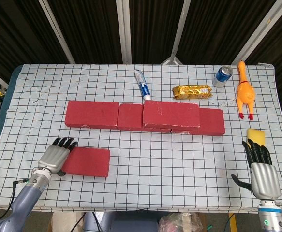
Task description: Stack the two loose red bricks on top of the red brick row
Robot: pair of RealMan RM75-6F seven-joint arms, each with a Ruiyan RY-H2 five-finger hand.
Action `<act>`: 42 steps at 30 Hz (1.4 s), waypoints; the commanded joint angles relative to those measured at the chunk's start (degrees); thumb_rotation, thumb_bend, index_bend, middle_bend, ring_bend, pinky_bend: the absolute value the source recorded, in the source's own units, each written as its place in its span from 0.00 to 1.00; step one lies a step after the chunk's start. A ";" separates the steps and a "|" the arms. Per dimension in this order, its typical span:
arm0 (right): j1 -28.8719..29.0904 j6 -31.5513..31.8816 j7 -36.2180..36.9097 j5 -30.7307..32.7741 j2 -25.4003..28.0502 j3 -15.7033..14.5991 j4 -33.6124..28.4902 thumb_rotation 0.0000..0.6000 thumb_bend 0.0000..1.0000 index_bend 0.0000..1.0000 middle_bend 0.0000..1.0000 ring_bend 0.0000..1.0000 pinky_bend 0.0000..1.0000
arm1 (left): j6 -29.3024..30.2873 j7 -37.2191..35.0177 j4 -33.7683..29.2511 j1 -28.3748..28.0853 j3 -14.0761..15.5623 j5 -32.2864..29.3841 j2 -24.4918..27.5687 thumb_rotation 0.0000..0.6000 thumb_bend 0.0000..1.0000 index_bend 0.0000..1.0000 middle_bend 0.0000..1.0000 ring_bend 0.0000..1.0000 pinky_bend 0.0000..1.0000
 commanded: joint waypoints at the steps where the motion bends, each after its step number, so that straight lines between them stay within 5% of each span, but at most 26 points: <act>1: -0.24 -0.10 -0.15 0.31 0.00 0.32 -0.14 1.00 0.19 0.01 0.00 0.00 0.00 | 0.50 -0.09 0.01 -0.73 0.64 -0.09 -0.65 1.00 0.00 0.00 0.00 0.00 0.02; 42: -1.90 -3.42 -0.90 2.70 0.72 2.82 -2.30 1.00 0.19 0.01 0.00 0.00 0.00 | 7.57 0.18 -0.39 -7.11 5.78 -3.06 -5.24 1.00 0.00 0.00 0.00 0.00 0.04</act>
